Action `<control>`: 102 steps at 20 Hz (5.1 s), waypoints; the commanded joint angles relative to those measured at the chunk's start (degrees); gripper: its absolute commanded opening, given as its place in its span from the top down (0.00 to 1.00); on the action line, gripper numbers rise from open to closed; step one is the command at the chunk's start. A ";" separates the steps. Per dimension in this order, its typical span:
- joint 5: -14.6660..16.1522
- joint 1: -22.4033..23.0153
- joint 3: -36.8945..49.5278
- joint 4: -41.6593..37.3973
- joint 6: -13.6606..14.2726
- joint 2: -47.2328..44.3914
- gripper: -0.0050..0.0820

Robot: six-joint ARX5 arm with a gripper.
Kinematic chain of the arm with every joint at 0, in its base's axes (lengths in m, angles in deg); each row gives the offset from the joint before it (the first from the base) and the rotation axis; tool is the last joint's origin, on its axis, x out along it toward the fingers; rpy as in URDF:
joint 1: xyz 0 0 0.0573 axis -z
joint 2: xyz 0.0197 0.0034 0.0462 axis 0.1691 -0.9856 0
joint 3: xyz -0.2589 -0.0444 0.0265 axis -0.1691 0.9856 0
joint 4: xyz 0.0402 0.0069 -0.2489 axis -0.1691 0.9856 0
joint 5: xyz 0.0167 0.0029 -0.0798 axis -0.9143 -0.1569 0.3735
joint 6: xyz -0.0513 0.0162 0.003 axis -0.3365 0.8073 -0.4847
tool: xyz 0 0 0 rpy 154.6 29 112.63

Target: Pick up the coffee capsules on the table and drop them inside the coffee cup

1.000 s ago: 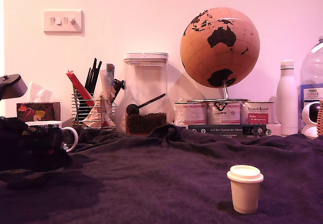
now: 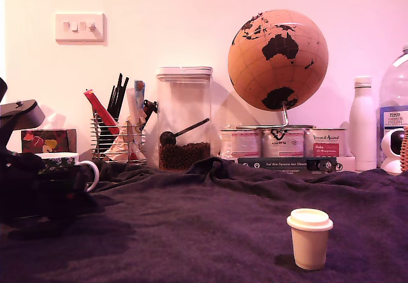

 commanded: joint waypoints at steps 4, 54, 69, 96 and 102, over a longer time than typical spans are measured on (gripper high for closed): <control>-0.15 -0.20 -0.42 -0.42 0.70 -0.63 0.58; 3.85 -5.49 -0.39 27.50 6.75 33.57 0.80; 6.16 -12.68 -0.42 30.03 6.71 34.03 0.80; 10.56 -12.90 -30.23 71.89 5.62 22.84 0.80; 9.94 -12.96 -32.24 75.28 5.60 19.34 0.80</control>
